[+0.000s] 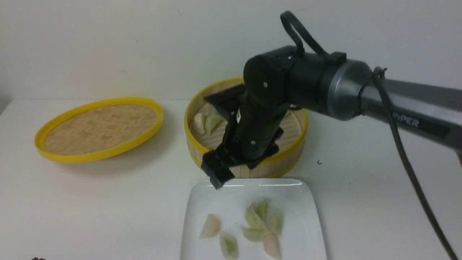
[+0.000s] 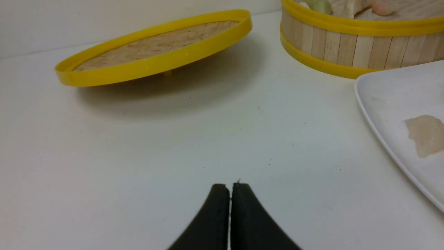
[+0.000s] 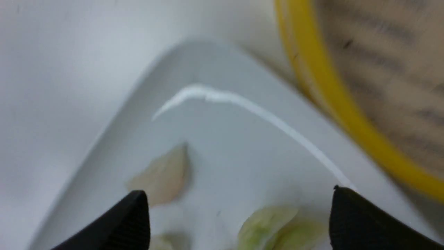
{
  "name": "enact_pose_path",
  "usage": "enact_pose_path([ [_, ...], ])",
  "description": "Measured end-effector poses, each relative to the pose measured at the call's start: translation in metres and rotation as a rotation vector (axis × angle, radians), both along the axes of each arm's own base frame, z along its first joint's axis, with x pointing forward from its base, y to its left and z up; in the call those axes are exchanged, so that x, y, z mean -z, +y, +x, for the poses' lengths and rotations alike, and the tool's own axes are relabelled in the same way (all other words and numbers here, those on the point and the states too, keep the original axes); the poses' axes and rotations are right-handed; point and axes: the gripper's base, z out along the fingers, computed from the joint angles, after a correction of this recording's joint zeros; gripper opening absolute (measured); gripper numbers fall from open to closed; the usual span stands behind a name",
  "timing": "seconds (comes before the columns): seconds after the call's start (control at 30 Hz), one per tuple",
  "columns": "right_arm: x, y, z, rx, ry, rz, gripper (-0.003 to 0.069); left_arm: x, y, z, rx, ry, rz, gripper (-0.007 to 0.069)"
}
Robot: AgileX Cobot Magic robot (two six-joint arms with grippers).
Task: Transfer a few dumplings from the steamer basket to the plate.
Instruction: Use the right arm to grab a dumpling from inside the steamer
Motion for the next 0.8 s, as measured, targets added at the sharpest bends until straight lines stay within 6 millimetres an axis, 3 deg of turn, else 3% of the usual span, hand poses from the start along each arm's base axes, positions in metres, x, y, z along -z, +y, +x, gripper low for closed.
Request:
enact_pose_path([
  [0.1,-0.025,-0.013,0.043,0.152,-0.16,0.039,0.065,0.0,0.0,0.0,0.0,0.0,0.0,-0.001],
  [0.13,-0.023,-0.013,0.046,0.158,-0.159,0.038,0.0649,0.0,0.0,0.0,0.0,0.0,0.0,-0.001],
  [0.2,-0.013,-0.023,0.075,0.225,-0.181,0.037,0.0628,0.0,0.0,0.0,0.0,0.0,0.0,-0.001],
  [0.23,-0.012,-0.024,0.077,0.228,-0.183,0.034,0.0626,0.0,0.0,0.0,0.0,0.0,0.0,-0.001],
  [0.3,0.016,-0.029,0.103,0.267,-0.171,0.011,0.0594,0.0,0.0,0.0,0.0,0.0,0.0,-0.001],
  [0.5,0.061,-0.02,0.124,0.276,-0.148,-0.007,0.0529,0.0,0.0,0.0,0.0,0.0,0.0,-0.001],
  [0.6,0.072,-0.018,0.129,0.279,-0.138,-0.015,0.0425,0.0,0.0,0.0,0.0,0.0,0.0,-0.001],
  [0.7,0.066,-0.02,0.13,0.281,-0.142,-0.045,0.0169,0.0,0.0,0.0,0.0,0.0,0.0,-0.001],
  [0.8,0.044,-0.023,0.13,0.285,-0.169,-0.063,0.017,0.0,0.0,0.0,0.0,0.0,0.0,-0.001],
])
